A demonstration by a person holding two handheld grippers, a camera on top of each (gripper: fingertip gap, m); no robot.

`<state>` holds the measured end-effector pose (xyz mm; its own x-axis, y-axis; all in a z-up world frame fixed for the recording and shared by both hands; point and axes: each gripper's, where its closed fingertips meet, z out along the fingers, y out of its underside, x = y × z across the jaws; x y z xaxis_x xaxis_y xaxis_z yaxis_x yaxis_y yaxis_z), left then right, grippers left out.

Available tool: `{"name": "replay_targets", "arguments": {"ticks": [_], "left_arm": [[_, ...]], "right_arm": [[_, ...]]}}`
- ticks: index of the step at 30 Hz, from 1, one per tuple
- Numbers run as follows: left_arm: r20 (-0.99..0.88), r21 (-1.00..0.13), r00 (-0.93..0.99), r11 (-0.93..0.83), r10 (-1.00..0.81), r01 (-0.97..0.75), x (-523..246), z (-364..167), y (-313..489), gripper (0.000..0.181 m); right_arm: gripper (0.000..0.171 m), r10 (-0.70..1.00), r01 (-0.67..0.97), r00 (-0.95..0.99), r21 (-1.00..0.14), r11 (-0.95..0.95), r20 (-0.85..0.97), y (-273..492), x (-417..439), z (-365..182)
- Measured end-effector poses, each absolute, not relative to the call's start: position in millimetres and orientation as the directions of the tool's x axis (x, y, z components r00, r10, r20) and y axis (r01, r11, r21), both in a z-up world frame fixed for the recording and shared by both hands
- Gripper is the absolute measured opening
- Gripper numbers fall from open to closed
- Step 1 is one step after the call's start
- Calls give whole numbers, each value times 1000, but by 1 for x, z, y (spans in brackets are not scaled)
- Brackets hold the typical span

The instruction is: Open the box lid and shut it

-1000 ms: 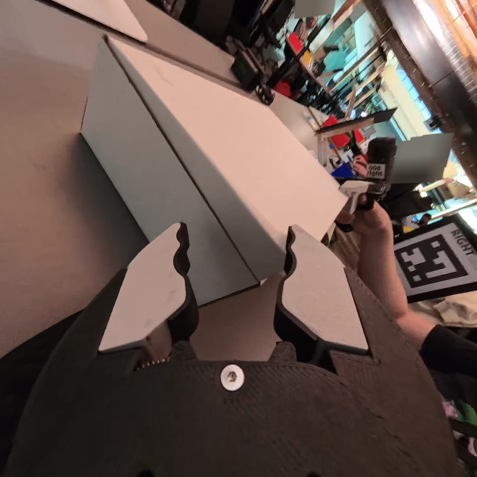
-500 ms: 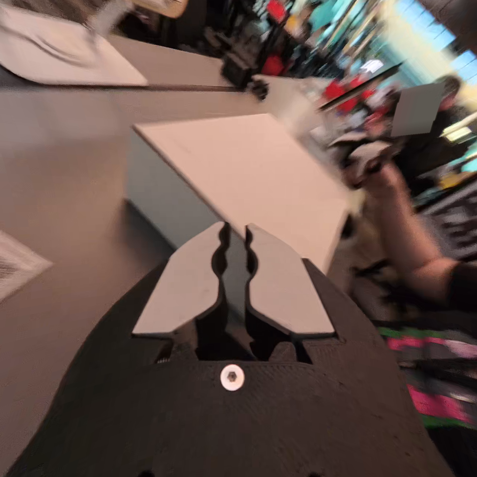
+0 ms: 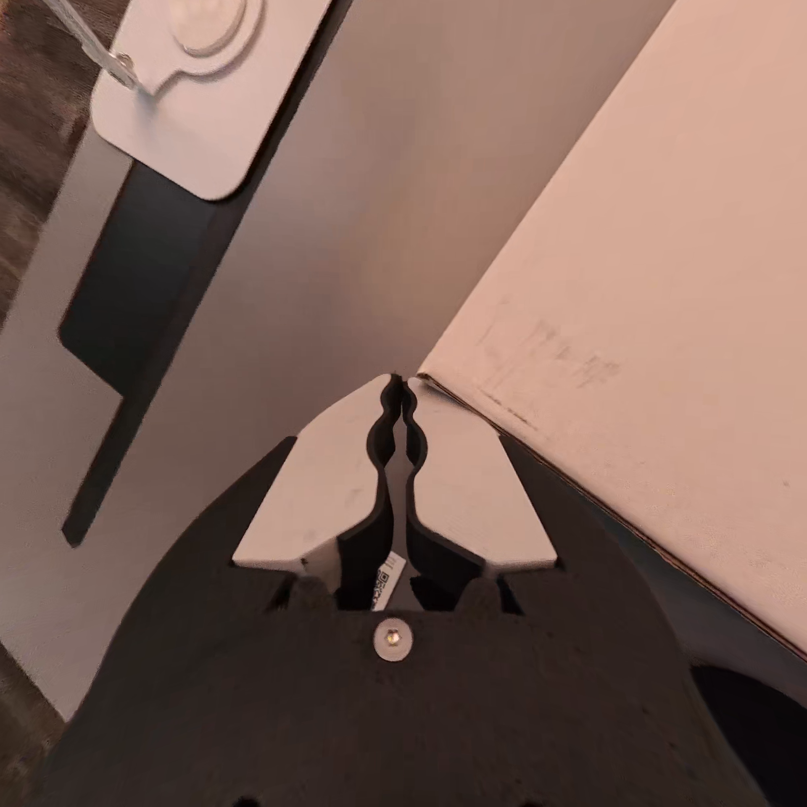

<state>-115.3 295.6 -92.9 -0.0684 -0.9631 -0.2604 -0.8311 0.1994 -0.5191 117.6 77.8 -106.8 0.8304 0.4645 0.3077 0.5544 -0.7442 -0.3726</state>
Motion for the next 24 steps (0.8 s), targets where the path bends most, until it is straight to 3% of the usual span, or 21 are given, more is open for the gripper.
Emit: {"name": "replay_targets", "arguments": {"ticks": [1, 6, 13, 17, 24], "left_arm": [[-265, -526, -64, 200, -962, -827, -115, -93, 296, 0], [-296, -562, -37, 206, -954, -801, -141, -78, 305, 0], [-223, -389, -348, 411, -911, -825, -164, -92, 256, 0], [-307, -224, -473, 546, -826, -807, -167, -99, 249, 0], [-219, -220, -553, 592, -804, -775, -210, -97, 211, 0]], "right_arm": [[0, 487, 585, 807, -344, -735, 334, 78, 118, -106], [1, 464, 572, 816, -372, -731, 344, 65, 123, -96], [1, 563, 653, 756, -315, -689, 335, 49, 98, -91], [1, 582, 689, 709, -218, -691, 399, 55, 94, -94], [1, 586, 661, 749, -289, -693, 309, 4, 68, -97]]}}
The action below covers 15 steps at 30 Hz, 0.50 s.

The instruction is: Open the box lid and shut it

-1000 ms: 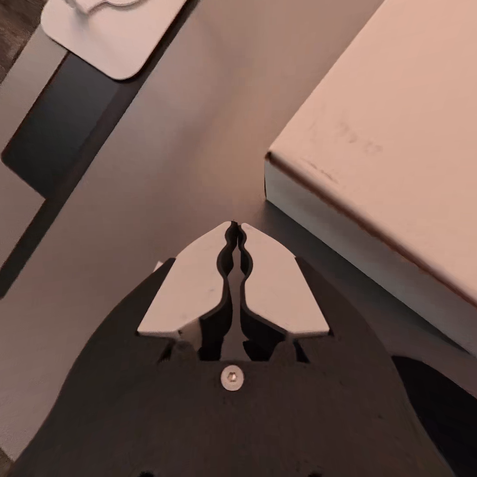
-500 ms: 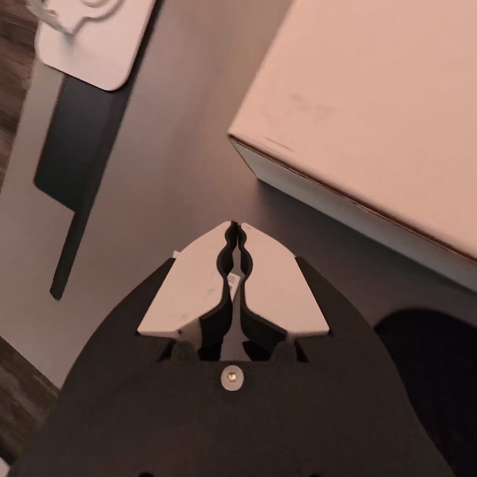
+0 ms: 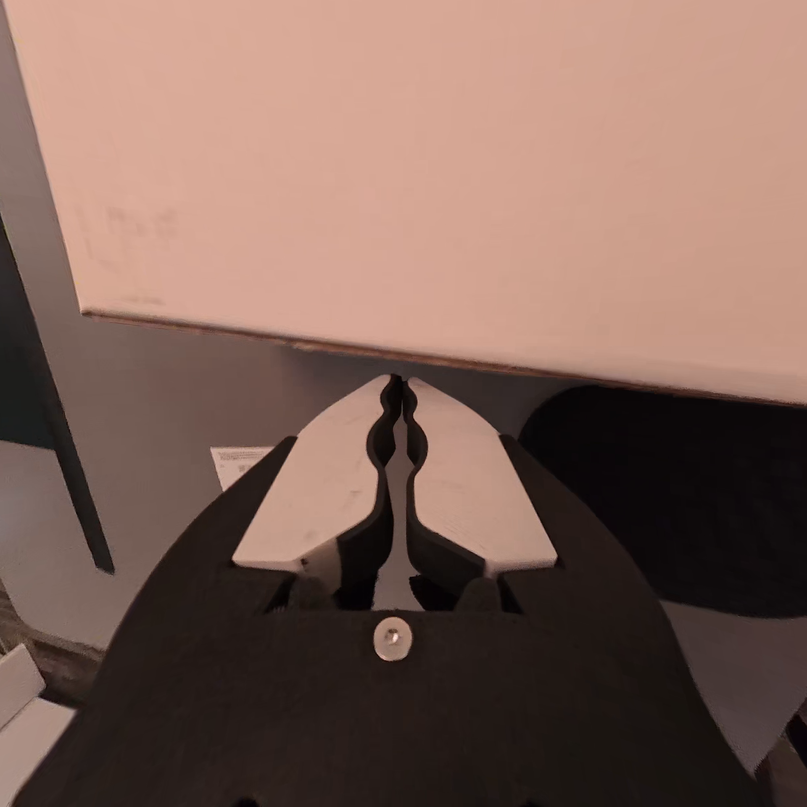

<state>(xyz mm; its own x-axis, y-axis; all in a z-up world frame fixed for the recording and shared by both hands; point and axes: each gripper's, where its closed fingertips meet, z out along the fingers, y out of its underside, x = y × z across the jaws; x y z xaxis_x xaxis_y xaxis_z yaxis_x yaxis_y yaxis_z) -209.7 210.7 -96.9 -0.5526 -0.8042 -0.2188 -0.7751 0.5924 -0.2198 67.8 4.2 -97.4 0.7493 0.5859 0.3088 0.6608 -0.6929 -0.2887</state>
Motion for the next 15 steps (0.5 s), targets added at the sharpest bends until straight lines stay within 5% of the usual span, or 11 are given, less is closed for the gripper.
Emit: {"name": "replay_targets", "arguments": {"ticks": [2, 5, 15], "left_arm": [[-226, -219, -576, 617, -785, -756, -204, -97, 196, 0], [-272, -149, -583, 632, -766, -761, -202, -98, 197, 0], [-275, -334, -511, 580, -814, -743, -250, -94, 130, 0]], "right_arm": [[1, 599, 673, 740, -339, -657, 308, 5, 50, -94], [1, 574, 685, 714, -233, -690, 401, 4, 57, -93], [1, 583, 639, 766, -426, -641, 271, -67, -2, -98]]}}
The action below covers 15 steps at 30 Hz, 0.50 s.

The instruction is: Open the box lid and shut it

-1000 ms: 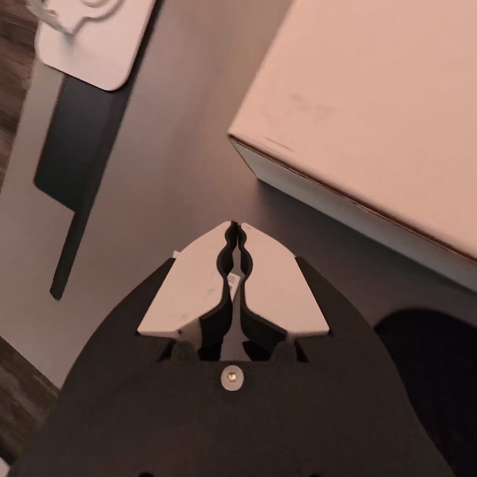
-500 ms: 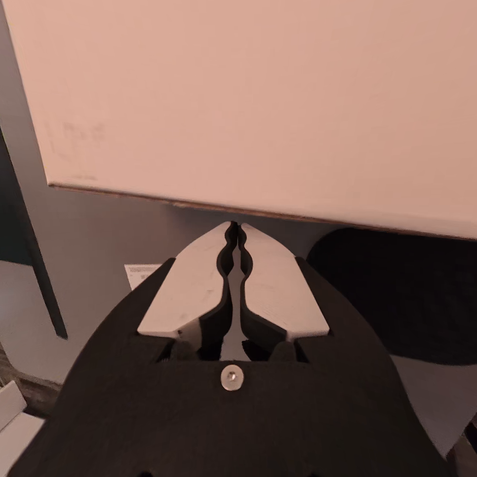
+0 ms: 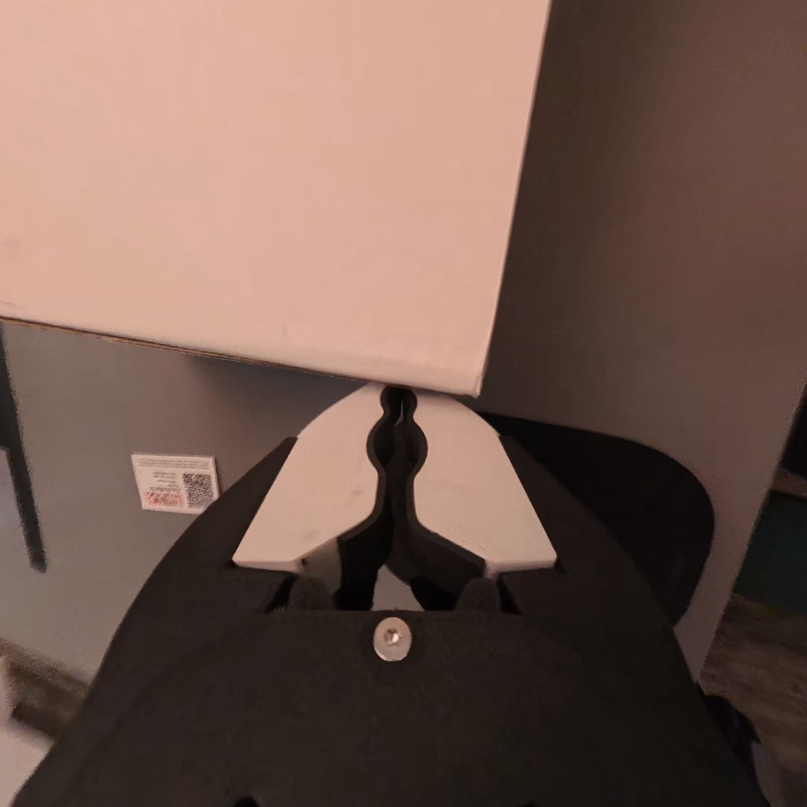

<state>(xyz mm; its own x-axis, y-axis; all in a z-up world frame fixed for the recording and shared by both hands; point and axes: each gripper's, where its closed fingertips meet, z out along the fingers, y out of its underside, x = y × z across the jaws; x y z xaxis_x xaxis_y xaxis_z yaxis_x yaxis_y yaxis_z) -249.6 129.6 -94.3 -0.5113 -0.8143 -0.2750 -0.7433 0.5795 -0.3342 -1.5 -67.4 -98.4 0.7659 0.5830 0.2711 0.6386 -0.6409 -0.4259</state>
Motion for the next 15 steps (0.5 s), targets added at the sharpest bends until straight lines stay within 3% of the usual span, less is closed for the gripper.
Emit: {"name": "replay_targets", "arguments": {"ticks": [2, 3, 7, 9, 11, 13, 15], "left_arm": [[-385, -282, -463, 580, -798, -765, -248, -96, 137, 0], [-391, -309, -436, 562, -811, -768, -249, -95, 135, 0], [-293, -574, -261, 388, -920, -721, -264, -79, 132, 0], [-245, -750, -144, 281, -959, -598, -268, -57, 140, 1], [-118, -913, -35, 122, -992, -389, -265, -24, 154, 18], [45, -988, 4, -45, -999, -150, -260, 7, 172, 35], [184, -983, -4, -183, -983, -19, -245, 23, 193, 49]], "right_arm": [[1, 540, 647, 763, -410, -643, 356, -63, -3, -97], [1, 518, 638, 769, -415, -648, 374, -64, -5, -96], [1, 402, 529, 849, -564, -634, 344, -85, -15, -93], [3, 323, 501, 865, -630, -594, 383, -96, -17, -83], [13, 230, 501, 863, -702, -506, 450, -97, -26, -59], [23, 173, 527, 849, -776, -347, 499, -87, -52, -28], [37, 184, 583, 811, -791, -184, 555, -71, -90, -5]]}}
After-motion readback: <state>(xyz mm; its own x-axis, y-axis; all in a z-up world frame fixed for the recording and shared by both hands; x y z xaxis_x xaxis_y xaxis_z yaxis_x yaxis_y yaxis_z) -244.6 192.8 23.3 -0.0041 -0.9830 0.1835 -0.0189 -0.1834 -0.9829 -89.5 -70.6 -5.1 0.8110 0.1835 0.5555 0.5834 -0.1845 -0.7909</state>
